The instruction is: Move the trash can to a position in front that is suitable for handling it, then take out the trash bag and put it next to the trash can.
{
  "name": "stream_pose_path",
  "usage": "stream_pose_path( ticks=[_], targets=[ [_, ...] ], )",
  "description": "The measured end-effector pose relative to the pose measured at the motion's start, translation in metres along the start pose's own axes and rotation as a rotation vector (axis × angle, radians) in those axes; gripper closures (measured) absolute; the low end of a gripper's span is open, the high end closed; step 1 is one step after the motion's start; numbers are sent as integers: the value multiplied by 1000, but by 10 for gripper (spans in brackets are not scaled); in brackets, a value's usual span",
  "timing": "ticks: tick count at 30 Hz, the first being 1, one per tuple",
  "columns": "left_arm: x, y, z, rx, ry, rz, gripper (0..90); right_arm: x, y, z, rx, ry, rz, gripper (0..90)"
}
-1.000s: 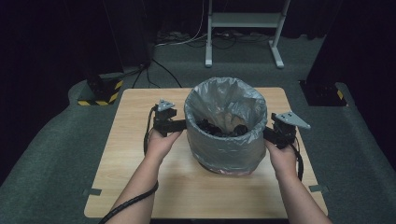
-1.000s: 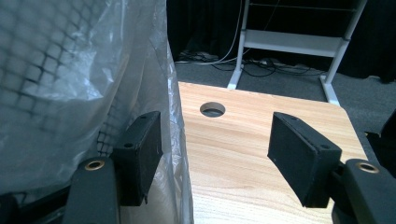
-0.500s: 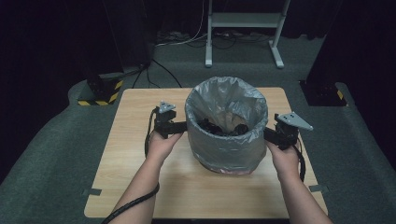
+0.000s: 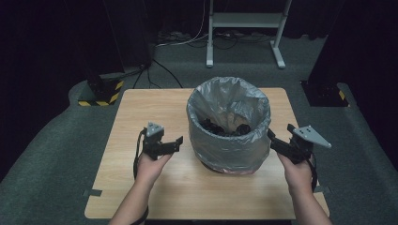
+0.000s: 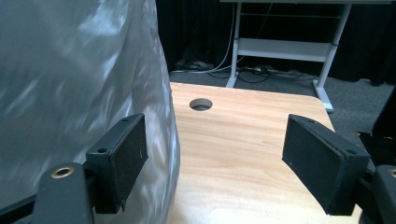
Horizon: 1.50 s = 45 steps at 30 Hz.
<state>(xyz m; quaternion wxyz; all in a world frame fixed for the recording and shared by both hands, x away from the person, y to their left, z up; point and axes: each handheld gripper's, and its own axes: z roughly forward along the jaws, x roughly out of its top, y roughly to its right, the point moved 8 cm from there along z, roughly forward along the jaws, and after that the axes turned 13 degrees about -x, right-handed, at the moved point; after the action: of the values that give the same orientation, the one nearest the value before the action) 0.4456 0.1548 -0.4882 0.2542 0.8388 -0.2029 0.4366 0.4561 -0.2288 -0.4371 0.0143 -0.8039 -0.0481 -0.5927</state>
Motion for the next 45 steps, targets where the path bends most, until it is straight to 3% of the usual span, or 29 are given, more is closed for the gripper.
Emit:
stream_pose_path(
  ticks=[3, 4, 5, 6, 7, 8, 14, 17, 21, 23, 25, 26, 29, 33, 35, 36, 42, 43, 45],
  targets=[
    [-20, 6, -2, -36, -23, 2, 151, -13, -1, -9, 18, 16, -22, 216],
    [-20, 6, -2, -36, -23, 2, 151, -13, -1, -9, 18, 16, -22, 216],
    [-25, 11, -4, -59, -15, -10, 151, -24, -4, -11, 34, 16, -64, 195],
    [-25, 12, -5, -52, -24, 17, 151, -28, -4, -11, 37, 20, -73, 190],
    [-25, 12, -5, -52, -24, 17, 151, -31, -4, -11, 41, 29, -80, 189],
    [-24, 14, -6, -35, -9, 67, 151, -32, -5, -10, 50, 36, -73, 186],
    [-19, 13, -7, -78, 41, 34, 160, -25, -3, -11, 53, 68, -48, 184],
    [-13, 14, -11, -100, 88, 26, 164, -15, -1, -16, 20, 104, -43, 183],
    [0, 19, -18, -112, 135, 75, 164, 1, -1, -23, -2, 163, -62, 183],
    [4, 22, -21, -115, 149, 78, 164, 5, -2, -24, 0, 170, -67, 183],
    [11, 28, -26, -130, 165, 80, 154, 16, -4, -32, 16, 201, -53, 184],
    [19, 36, -32, -136, 211, 102, 154, 19, -6, -35, 21, 212, -50, 183],
    [30, 47, -39, -147, 270, 121, 147, 27, -10, -44, 43, 236, -55, 183],
    [42, 59, -50, -110, 347, 139, 147, 40, -13, -56, 49, 274, -61, 184],
    [45, 61, -54, -109, 376, 150, 148, 46, -15, -61, 54, 293, -50, 183],
    [48, 68, -59, -132, 422, 159, 147, 50, -17, -63, 60, 304, -50, 183],
    [69, 86, -74, -178, 503, 172, 155, 67, -30, -68, 103, 340, -40, 183],
    [69, 86, -74, -178, 503, 172, 157, 67, -30, -68, 103, 340, -40, 183],
    [84, 91, -74, -168, 524, 173, 159, 75, -36, -71, 103, 354, -42, 183]
  ],
)
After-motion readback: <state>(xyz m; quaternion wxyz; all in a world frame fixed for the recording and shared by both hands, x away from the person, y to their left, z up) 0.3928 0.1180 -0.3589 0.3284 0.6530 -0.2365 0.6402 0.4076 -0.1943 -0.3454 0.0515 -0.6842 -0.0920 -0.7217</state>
